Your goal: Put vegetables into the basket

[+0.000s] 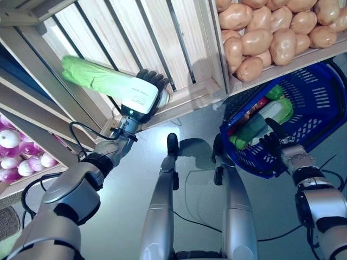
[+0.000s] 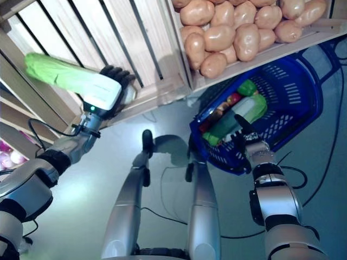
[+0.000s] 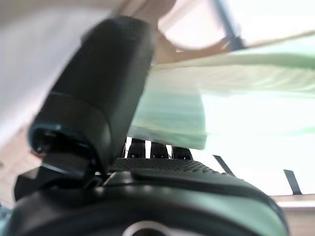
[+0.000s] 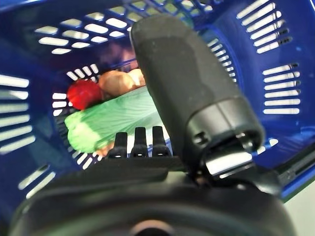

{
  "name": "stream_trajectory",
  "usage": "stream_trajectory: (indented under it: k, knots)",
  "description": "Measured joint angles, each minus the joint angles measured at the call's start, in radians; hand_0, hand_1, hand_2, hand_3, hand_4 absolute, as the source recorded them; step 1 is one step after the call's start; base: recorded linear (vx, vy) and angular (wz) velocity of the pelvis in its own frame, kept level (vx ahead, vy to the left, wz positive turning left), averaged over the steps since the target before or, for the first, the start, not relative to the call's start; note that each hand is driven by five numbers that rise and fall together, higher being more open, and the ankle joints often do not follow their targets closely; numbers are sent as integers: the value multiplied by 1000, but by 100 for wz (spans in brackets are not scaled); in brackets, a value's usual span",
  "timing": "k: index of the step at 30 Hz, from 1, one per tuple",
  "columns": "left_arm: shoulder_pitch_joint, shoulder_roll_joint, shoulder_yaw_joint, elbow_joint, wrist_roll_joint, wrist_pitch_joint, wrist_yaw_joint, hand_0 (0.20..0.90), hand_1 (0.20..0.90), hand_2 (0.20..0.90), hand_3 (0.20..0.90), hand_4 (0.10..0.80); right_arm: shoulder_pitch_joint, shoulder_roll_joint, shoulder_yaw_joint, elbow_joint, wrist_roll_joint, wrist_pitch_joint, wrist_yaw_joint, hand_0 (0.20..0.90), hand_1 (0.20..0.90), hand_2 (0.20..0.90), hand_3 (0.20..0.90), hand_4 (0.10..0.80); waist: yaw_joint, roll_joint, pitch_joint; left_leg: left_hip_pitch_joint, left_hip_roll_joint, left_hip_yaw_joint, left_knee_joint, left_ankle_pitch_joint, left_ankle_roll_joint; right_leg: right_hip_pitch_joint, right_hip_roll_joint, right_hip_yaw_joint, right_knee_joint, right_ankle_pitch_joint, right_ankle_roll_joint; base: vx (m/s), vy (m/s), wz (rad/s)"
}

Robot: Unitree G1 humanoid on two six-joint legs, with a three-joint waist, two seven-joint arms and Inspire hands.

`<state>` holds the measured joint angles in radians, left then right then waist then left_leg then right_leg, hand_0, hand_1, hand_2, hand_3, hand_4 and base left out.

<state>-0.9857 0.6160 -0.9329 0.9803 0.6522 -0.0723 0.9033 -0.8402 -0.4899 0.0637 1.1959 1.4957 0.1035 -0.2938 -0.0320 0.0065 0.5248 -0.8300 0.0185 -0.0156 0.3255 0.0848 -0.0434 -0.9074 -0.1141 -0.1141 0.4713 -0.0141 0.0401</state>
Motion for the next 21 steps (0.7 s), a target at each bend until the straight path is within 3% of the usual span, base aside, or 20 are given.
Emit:
stream_trajectory:
  k: [11,14,16,21]
  knots:
    - [-1,-21,6,42,-1,12,-5,300,300,300,300,400,10,36,2,-6,-37,-7,0,900,900,900,900,800,-8,-33,0,45,9,22,-2,-6,4,54,11,17,-36,19,0,-3,12,-5]
    - [8,-21,17,42,1,-25,-1,300,300,300,300,400,40,40,22,-28,-78,-44,2,900,900,900,900,800,-7,-38,1,86,12,22,-4,-12,2,96,13,15,-40,19,-1,11,-2,-1]
    - [33,-19,50,31,1,-63,18,300,300,300,300,400,84,57,36,-87,-153,-99,7,900,900,900,900,800,-7,-41,0,139,15,21,-26,-11,2,150,18,13,-63,18,-1,46,13,-5]
    - [240,37,262,-286,1,-126,103,300,300,300,300,400,363,78,115,-536,-397,-251,-29,900,900,900,900,800,-11,-45,-2,288,23,22,-132,4,-4,281,21,3,-133,17,7,113,39,-4]
